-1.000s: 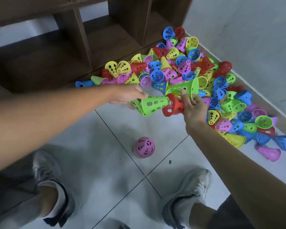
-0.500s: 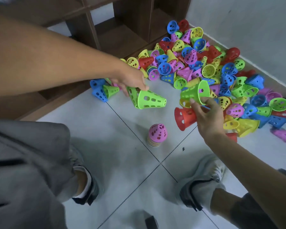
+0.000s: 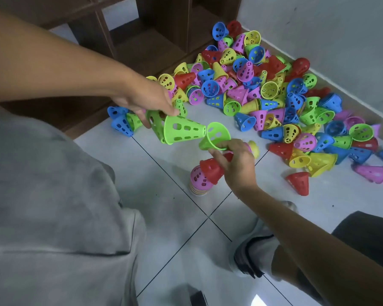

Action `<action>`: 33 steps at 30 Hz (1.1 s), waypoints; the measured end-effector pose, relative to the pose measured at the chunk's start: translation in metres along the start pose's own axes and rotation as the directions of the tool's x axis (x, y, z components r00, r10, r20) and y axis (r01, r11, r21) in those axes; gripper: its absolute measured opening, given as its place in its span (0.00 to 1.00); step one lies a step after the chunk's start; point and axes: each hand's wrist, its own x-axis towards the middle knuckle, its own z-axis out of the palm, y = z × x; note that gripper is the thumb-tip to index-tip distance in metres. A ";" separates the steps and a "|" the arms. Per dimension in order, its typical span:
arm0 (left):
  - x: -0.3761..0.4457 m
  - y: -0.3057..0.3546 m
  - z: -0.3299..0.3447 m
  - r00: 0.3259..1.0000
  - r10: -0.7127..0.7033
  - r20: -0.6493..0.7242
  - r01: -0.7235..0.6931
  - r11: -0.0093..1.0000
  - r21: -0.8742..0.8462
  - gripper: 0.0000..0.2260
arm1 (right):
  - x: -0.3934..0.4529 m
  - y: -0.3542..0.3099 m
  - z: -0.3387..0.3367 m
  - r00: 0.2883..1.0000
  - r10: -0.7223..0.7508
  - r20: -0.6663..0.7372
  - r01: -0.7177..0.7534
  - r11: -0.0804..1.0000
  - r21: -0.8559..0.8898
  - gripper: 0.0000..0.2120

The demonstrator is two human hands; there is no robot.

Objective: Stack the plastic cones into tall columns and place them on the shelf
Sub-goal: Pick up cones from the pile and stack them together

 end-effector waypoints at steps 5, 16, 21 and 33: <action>-0.017 0.000 0.003 0.999 0.003 0.051 -0.001 0.999 -0.039 0.23 | 0.001 -0.010 0.015 0.987 -0.152 0.049 0.154 0.987 -0.042 0.10; -0.046 -0.021 0.029 0.987 -0.085 -0.134 0.048 0.965 -0.258 0.21 | -0.005 -0.028 -0.001 0.983 0.098 0.155 -0.138 0.952 0.273 0.11; -0.073 -0.003 0.041 0.988 0.073 0.137 -0.048 0.983 -0.176 0.15 | -0.007 -0.031 -0.023 0.942 0.299 0.152 -0.335 0.820 0.465 0.24; -0.080 -0.003 0.086 0.981 0.120 0.152 -0.068 0.948 -0.312 0.16 | -0.030 -0.005 -0.014 0.585 0.578 0.570 -0.796 0.544 0.266 0.19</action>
